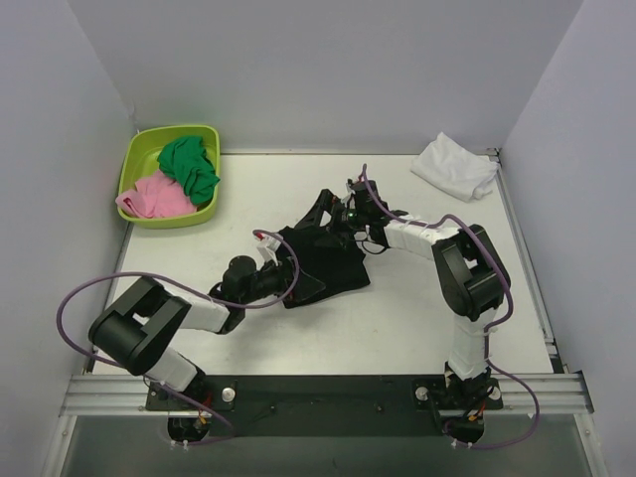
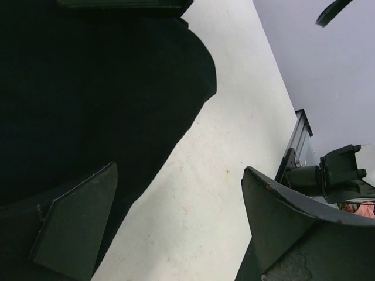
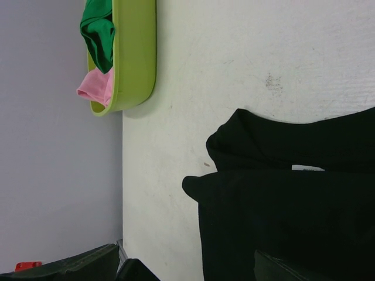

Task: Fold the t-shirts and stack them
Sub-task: Smooth out wrinkles on the folded tshirt

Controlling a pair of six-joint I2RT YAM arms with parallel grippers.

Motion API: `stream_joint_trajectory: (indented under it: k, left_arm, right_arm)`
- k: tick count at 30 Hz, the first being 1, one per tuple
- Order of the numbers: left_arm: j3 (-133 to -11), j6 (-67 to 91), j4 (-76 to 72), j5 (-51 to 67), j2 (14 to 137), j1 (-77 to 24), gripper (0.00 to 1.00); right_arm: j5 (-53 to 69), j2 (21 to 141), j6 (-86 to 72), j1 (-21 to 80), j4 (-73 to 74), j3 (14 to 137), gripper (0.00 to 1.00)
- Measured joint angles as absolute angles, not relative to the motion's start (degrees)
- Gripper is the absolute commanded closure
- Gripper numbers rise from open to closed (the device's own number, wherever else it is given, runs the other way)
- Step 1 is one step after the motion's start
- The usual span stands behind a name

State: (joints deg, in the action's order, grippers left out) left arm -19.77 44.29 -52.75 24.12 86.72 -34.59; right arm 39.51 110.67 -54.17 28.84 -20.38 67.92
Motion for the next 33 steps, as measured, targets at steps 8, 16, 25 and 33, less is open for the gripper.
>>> stream_joint_trajectory:
  k: [8,16,25,33]
  left_arm:
    - [-19.3,45.8,-59.0,24.5,93.5,-34.8,0.03]
    - [-17.2,48.5,-71.6,24.5,100.6,-35.5,0.03]
    - [-16.3,50.6,-77.9,24.7,103.6,-35.6,0.03]
    - [-15.0,50.6,-79.0,24.7,103.2,-35.8,0.03]
  right_arm:
    - [39.9,110.7,-54.2,28.6,-20.4,67.9,0.00]
    - [40.0,113.3,-54.2,26.9,-22.0,68.1,0.00]
    - [42.5,119.5,-55.5,23.7,-24.5,69.9,0.00]
    - [45.3,125.3,-58.1,20.8,-31.3,74.1,0.00]
